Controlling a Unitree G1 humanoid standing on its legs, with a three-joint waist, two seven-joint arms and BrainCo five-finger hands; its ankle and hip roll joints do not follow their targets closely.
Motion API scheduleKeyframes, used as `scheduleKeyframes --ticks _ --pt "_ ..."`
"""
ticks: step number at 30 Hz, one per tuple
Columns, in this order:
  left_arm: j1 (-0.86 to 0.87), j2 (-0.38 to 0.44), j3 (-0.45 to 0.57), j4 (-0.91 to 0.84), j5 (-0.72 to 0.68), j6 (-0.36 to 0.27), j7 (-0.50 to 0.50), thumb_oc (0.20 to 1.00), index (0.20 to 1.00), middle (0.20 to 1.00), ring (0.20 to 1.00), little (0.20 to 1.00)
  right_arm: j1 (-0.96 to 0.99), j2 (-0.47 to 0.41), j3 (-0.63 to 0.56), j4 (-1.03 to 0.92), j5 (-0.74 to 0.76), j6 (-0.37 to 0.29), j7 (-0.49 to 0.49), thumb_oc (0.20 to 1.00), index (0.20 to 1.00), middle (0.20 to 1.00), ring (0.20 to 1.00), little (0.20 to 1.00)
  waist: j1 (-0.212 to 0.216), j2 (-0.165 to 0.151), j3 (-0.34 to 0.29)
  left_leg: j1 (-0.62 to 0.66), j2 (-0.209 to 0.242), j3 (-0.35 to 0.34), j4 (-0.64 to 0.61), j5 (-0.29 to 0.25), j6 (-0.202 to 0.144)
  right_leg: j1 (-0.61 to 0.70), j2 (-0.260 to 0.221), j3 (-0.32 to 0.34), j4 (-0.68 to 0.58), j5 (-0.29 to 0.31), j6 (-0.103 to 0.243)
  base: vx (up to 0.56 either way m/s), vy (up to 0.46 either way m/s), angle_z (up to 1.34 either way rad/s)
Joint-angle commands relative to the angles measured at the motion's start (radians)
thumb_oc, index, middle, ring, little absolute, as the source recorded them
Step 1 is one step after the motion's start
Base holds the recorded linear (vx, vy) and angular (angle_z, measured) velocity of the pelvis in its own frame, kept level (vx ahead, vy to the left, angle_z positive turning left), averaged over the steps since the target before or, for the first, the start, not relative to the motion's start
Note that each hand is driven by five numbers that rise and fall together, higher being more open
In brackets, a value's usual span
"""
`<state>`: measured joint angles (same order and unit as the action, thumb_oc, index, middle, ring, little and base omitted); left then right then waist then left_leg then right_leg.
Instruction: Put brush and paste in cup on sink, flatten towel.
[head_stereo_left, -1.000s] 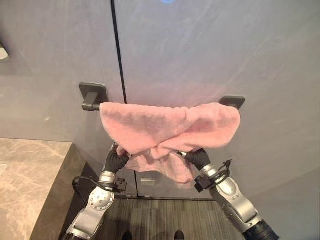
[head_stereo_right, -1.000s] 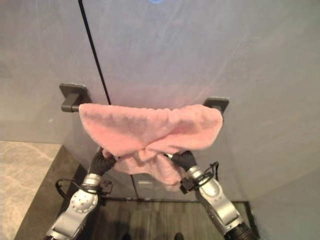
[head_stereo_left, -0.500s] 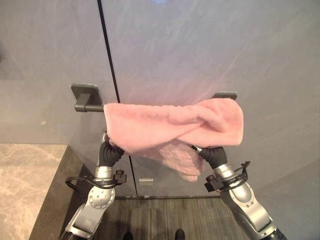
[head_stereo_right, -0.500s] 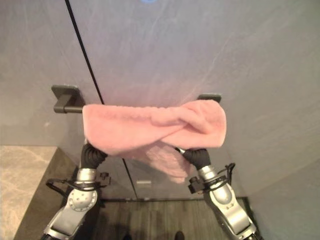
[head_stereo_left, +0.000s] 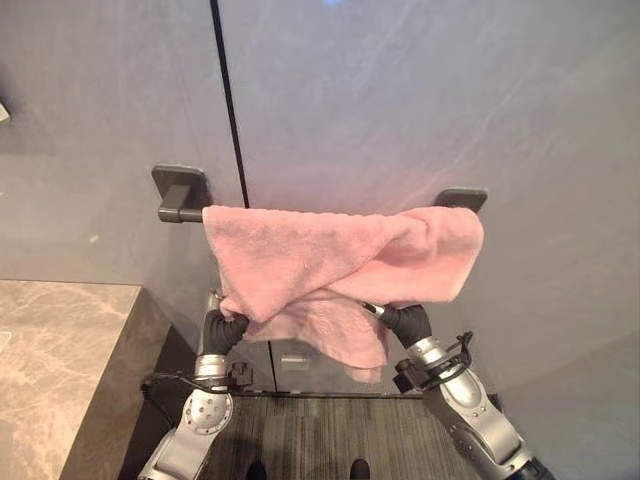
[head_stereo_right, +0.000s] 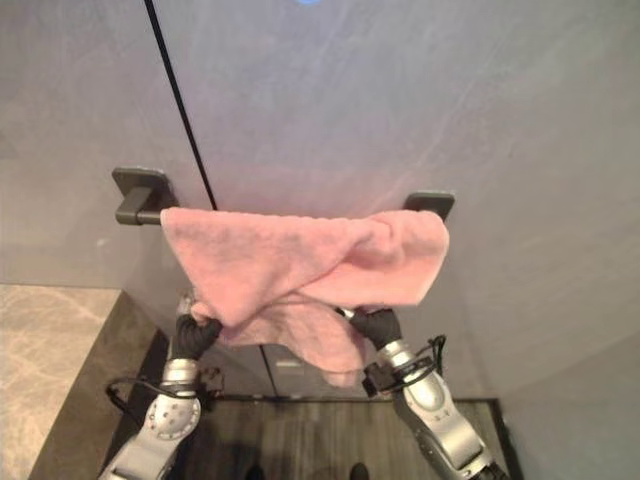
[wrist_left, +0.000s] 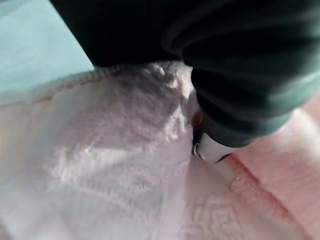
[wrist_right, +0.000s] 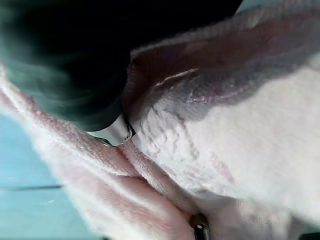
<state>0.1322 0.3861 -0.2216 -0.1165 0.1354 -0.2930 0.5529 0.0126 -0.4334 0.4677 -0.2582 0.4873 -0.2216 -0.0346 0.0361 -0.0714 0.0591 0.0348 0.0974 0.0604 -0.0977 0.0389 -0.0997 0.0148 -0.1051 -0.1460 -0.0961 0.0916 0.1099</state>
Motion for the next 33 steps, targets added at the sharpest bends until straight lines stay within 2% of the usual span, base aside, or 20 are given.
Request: scheduleKeyframes --ticks 1,2,10,13,14,15,16,17,18,19,20,21,22,23,24,26,27,28,29,33 --pt "-0.043 0.036 0.057 -0.013 0.028 -0.042 0.099 0.2 0.2 0.2 0.2 0.2 -0.086 0.021 -0.006 -0.065 0.117 -0.089 0.023 0.2 0.2 0.2 0.2 0.2 0.009 -0.009 -0.002 -0.023 -0.039 0.033 0.01 0.009 0.006 0.062 -0.034 -0.004 0.009 -0.041 0.05 0.0 0.0 0.0" --pt "-0.038 0.022 0.058 -0.018 0.0 -0.039 0.1 0.2 0.2 0.2 0.2 0.2 -0.076 0.037 0.004 -0.063 0.185 -0.09 0.044 0.2 0.2 0.2 0.2 0.2 0.011 -0.009 -0.002 -0.024 -0.039 0.031 0.01 0.011 0.006 0.062 -0.034 -0.006 0.009 -0.042 0.049 0.0 0.0 0.0" --pt "-0.03 0.032 0.058 -0.016 0.011 -0.044 0.079 0.2 0.2 0.2 0.2 0.2 -0.086 -0.001 -0.004 -0.097 0.11 -0.091 0.046 0.2 0.2 0.2 0.2 0.2 0.011 -0.009 -0.004 -0.035 -0.038 0.033 0.01 0.012 0.003 0.052 -0.037 -0.008 0.009 -0.041 0.052 0.0 -0.001 0.0" --pt "-0.04 0.02 0.029 0.1 -0.021 -0.031 0.045 0.2 0.2 0.2 0.2 0.2 -0.082 -0.001 0.01 -0.02 0.05 -0.059 0.02 0.2 0.2 0.2 0.2 0.2 0.006 -0.007 -0.004 -0.037 -0.037 0.04 0.01 0.014 0.004 0.045 -0.038 -0.002 0.009 -0.036 0.053 -0.01 0.0 -0.01" --pt "-0.066 -0.018 -0.024 0.268 -0.108 0.016 -0.024 0.209 0.209 0.209 0.209 0.209 -0.071 0.025 0.033 0.104 0.03 -0.018 0.014 0.746 0.746 0.746 0.746 0.746 -0.002 -0.004 -0.001 -0.039 -0.038 0.043 0.01 0.018 0.005 0.04 -0.037 0.002 0.009 -0.032 0.053 -0.04 -0.003 -0.05" --pt "-0.09 -0.036 -0.057 0.348 -0.133 0.068 -0.061 1.0 1.0 1.0 1.0 1.0 -0.069 0.051 0.056 0.202 0.038 0.012 0.012 1.0 1.0 1.0 1.0 1.0 -0.005 -0.002 0.0 -0.041 -0.039 0.043 0.01 0.02 0.006 0.039 -0.037 0.003 0.009 -0.03 0.051 -0.03 -0.003 -0.06" --pt "-0.093 -0.036 -0.058 0.351 -0.134 0.067 -0.061 1.0 1.0 1.0 1.0 1.0 -0.072 0.053 0.056 0.207 0.037 0.009 0.012 1.0 1.0 1.0 1.0 1.0 -0.004 -0.002 0.001 -0.04 -0.039 0.043 0.01 0.019 0.006 0.039 -0.037 0.003 0.009 -0.03 0.051 -0.02 -0.002 -0.03" --pt "-0.111 -0.028 -0.085 0.361 -0.116 0.07 -0.092 1.0 1.0 1.0 1.0 1.0 -0.081 0.071 0.077 0.273 0.052 0.034 0.017 1.0 1.0 1.0 1.0 1.0 -0.006 0.0 0.003 -0.041 -0.039 0.042 0.01 0.02 0.006 0.039 -0.036 0.002 0.009 -0.03 0.049 -0.02 0.0 -0.04" --pt "-0.123 -0.042 -0.116 0.463 -0.13 0.09 -0.133 1.0 1.0 1.0 1.0 1.0 -0.091 0.08 0.071 0.363 -0.022 0.056 -0.013 1.0 1.0 1.0 1.0 1.0 -0.012 0.003 0.001 -0.04 -0.039 0.045 0.01 0.019 0.006 0.038 -0.036 0.003 0.009 -0.03 0.049 0.0 0.0 0.0" --pt "-0.13 -0.063 -0.132 0.545 -0.154 0.123 -0.158 1.0 1.0 1.0 1.0 1.0 -0.082 0.093 0.068 0.396 0.006 0.066 -0.003 1.0 1.0 1.0 1.0 1.0 -0.015 0.005 0.0 -0.038 -0.039 0.046 0.01 0.019 0.007 0.038 -0.036 0.003 0.009 -0.029 0.049 0.0 0.0 0.0" --pt "-0.132 -0.064 -0.133 0.548 -0.154 0.121 -0.158 1.0 1.0 1.0 1.0 1.0 -0.082 0.093 0.068 0.397 0.006 0.065 -0.003 1.0 1.0 1.0 1.0 1.0 -0.014 0.006 0.0 -0.038 -0.039 0.046 0.01 0.018 0.007 0.038 -0.036 0.003 0.009 -0.029 0.049 0.0 0.0 0.0" --pt "-0.137 -0.103 -0.134 0.663 -0.211 0.156 -0.186 1.0 1.0 1.0 1.0 1.0 -0.055 0.111 0.062 0.445 0.031 0.085 -0.003 1.0 1.0 1.0 1.0 1.0 -0.021 0.01 -0.003 -0.037 -0.039 0.049 0.01 0.019 0.009 0.038 -0.036 0.002 0.009 -0.027 0.048 0.0 0.0 0.0" --pt "-0.138 -0.104 -0.134 0.666 -0.211 0.155 -0.186 1.0 1.0 1.0 1.0 1.0 -0.055 0.111 0.061 0.445 0.03 0.084 -0.003 1.0 1.0 1.0 1.0 1.0 -0.021 0.01 -0.003 -0.036 -0.039 0.049 0.01 0.019 0.009 0.038 -0.036 0.002 0.009 -0.027 0.048 0.0 0.0 0.0" --pt "-0.155 -0.12 -0.149 0.76 -0.176 0.188 -0.198 1.0 1.0 1.0 1.0 1.0 -0.051 0.127 0.058 0.5 0.046 0.095 0.001 1.0 1.0 1.0 1.0 1.0 -0.024 0.013 -0.005 -0.036 -0.039 0.05 0.01 0.018 0.01 0.037 -0.036 0.004 0.009 -0.027 0.047 0.0 0.0 0.0" --pt "-0.167 -0.162 -0.13 0.892 -0.241 0.205 -0.214 1.0 1.0 1.0 1.0 1.0 -0.045 0.157 0.055 0.577 0.068 0.111 0.001 1.0 1.0 1.0 1.0 1.0 -0.029 0.019 -0.01 -0.033 -0.038 0.057 0.01 0.018 0.011 0.036 -0.037 0.01 0.009 -0.024 0.047 0.0 0.0 0.0" --pt "-0.178 -0.173 -0.135 0.962 -0.211 0.216 -0.21 1.0 1.0 1.0 1.0 1.0 -0.044 0.169 0.056 0.615 0.08 0.113 -0.006 1.0 1.0 1.0 1.0 1.0 -0.031 0.021 -0.012 -0.032 -0.039 0.059 0.01 0.017 0.011 0.036 -0.037 0.01 0.009 -0.024 0.047 0.0 0.005 -0.03" --pt "-0.186 -0.187 -0.129 1.062 -0.198 0.232 -0.228 1.0 1.0 1.0 1.0 1.0 -0.044 0.185 0.046 0.682 0.079 0.125 -0.007 1.0 1.0 1.0 1.0 1.0 -0.035 0.026 -0.016 -0.029 -0.038 0.065 0.01 0.016 0.011 0.034 -0.036 0.014 0.009 -0.022 0.046 0.0 0.011 -0.09" --pt "-0.186 -0.187 -0.129 1.062 -0.198 0.232 -0.228 1.0 1.0 1.0 1.0 1.0 -0.044 0.185 0.046 0.682 0.079 0.125 -0.007 1.0 1.0 1.0 1.0 1.0 -0.035 0.026 -0.016 -0.029 -0.038 0.065 0.01 0.016 0.011 0.034 -0.036 0.014 0.009 -0.022 0.046 0.01 0.014 -0.14" --pt "-0.196 -0.198 -0.112 1.182 -0.186 0.238 -0.247 1.0 1.0 1.0 1.0 1.0 -0.032 0.201 0.027 0.791 0.079 0.135 -0.003 1.0 1.0 1.0 1.0 1.0 -0.039 0.032 -0.021 -0.025 -0.037 0.069 0.01 0.013 0.011 0.034 -0.035 0.017 0.009 -0.022 0.045 0.01 0.003 -0.1" --pt "-0.206 -0.211 -0.074 1.305 -0.202 0.253 -0.268 1.0 1.0 1.0 1.0 1.0 -0.032 0.229 -0.046 0.948 0.091 0.135 -0.041 1.0 1.0 1.0 1.0 1.0 -0.044 0.037 -0.027 -0.02 -0.036 0.074 0.01 0.012 0.01 0.035 -0.034 0.018 0.009 -0.023 0.044 0.02 0.008 -0.07"
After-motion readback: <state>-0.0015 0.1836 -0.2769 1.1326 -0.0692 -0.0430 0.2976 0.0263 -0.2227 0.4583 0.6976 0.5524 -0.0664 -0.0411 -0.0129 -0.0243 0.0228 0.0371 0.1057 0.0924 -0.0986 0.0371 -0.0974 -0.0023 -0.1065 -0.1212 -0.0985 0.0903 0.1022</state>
